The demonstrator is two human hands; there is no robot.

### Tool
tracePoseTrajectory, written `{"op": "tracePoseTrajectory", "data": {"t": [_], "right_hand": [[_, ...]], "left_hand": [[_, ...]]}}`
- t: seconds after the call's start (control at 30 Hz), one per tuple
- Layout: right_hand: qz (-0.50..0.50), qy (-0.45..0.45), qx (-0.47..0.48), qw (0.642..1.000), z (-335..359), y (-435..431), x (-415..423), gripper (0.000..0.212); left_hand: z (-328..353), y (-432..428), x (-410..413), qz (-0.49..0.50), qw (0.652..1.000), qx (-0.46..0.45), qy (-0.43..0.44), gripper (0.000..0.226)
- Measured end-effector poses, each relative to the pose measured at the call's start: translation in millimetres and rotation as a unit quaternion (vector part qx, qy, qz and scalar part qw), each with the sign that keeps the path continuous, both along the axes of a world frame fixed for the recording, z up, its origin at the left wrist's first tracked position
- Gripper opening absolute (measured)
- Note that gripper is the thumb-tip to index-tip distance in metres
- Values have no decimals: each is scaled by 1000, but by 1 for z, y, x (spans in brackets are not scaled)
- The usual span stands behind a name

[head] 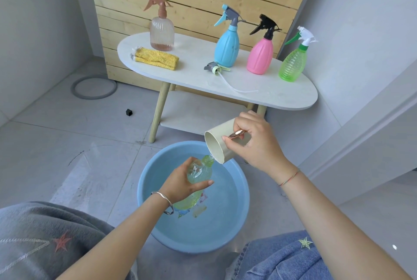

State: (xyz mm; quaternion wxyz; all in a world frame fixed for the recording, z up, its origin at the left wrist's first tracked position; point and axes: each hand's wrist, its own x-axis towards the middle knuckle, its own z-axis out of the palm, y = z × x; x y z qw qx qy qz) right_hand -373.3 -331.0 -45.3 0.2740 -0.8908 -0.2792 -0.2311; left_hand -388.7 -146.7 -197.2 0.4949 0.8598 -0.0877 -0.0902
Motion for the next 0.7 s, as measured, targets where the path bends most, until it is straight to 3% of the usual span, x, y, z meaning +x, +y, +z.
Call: {"op": "tracePoseTrajectory", "data": {"t": [0.2, 0.33, 0.47, 0.53, 0.6, 0.7], "right_hand": [[0, -2, 0, 1000, -2, 2, 0, 39], [-36, 41, 78, 995, -6, -4, 4, 37], [-125, 146, 258, 947, -19, -14, 17, 40], [-172, 184, 306, 918, -36, -22, 27, 39], [-216, 243, 304, 896, -61, -31, 36, 42], [-276, 325, 228, 876, -112, -43, 39, 51]], "left_hand": [[-1, -1, 1, 11, 1000, -18, 4, 60], [-5, 2, 4, 16, 999, -28, 8, 57], [-8, 8, 9, 41, 998, -54, 12, 56], [-7, 12, 11, 60, 996, -69, 13, 58], [-6, 16, 14, 82, 993, -81, 13, 50], [-7, 21, 19, 114, 989, -92, 13, 44]]}}
